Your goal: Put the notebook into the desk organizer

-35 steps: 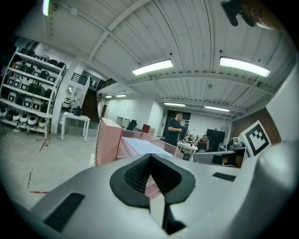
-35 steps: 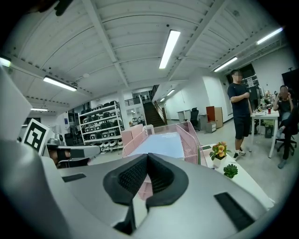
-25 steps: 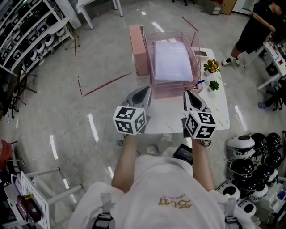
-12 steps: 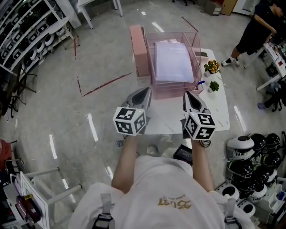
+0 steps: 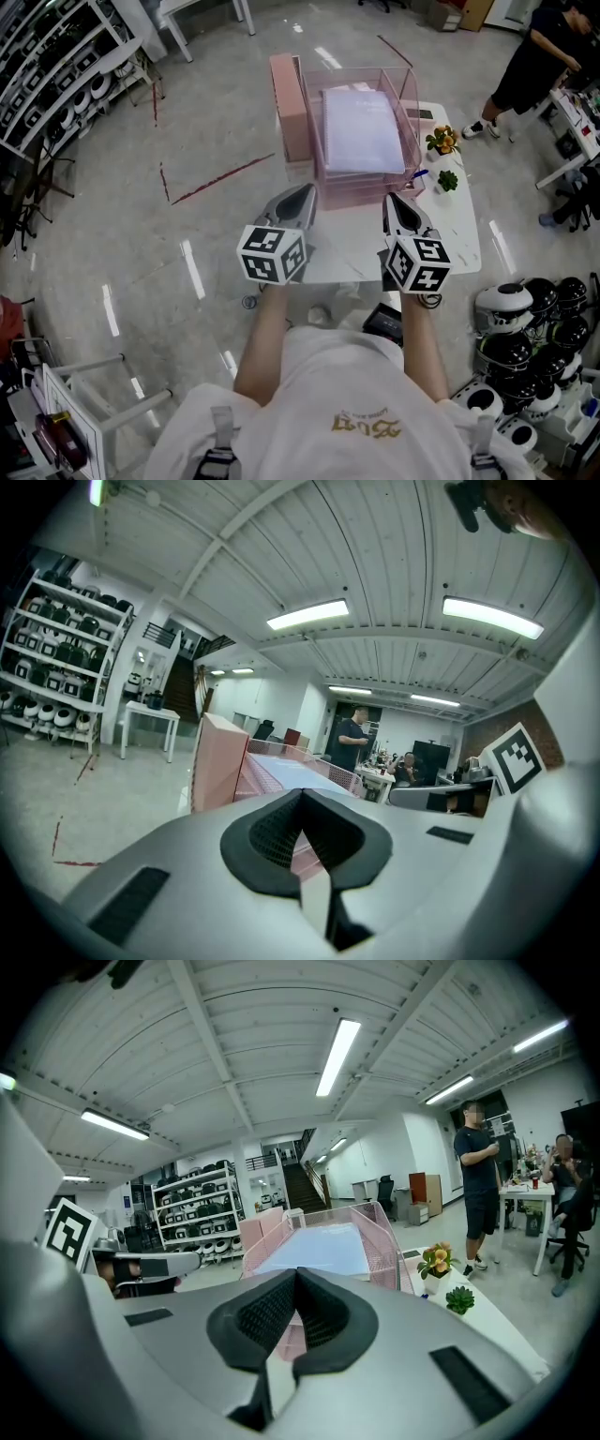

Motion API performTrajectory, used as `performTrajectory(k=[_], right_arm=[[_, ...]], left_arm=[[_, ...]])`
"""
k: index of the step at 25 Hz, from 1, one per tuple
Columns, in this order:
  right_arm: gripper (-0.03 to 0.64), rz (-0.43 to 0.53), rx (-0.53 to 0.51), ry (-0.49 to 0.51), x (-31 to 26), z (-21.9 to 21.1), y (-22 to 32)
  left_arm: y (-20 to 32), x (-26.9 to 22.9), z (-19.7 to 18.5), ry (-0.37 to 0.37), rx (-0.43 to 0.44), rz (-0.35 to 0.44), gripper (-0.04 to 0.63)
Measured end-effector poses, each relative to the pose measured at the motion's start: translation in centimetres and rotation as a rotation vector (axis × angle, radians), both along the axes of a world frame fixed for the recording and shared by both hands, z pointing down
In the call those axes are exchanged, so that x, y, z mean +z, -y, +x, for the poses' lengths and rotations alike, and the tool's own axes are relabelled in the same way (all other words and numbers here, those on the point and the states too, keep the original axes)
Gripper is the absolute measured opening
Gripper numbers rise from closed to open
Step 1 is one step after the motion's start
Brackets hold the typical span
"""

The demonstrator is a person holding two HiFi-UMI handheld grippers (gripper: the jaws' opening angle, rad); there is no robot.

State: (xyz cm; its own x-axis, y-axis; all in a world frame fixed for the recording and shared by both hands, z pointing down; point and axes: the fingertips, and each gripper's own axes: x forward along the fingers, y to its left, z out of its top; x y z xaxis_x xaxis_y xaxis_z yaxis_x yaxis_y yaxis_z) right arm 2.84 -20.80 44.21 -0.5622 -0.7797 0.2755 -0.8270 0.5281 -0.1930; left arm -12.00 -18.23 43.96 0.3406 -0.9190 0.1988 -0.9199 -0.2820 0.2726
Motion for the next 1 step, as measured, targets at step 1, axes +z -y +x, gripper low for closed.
performTrajectory(k=[1], right_arm=[[0.011, -0.001, 0.0, 0.001, 0.0, -0.01, 0.05]], left_arm=[[0.05, -0.01, 0.0, 0.0, 0.0, 0.0, 0.015]])
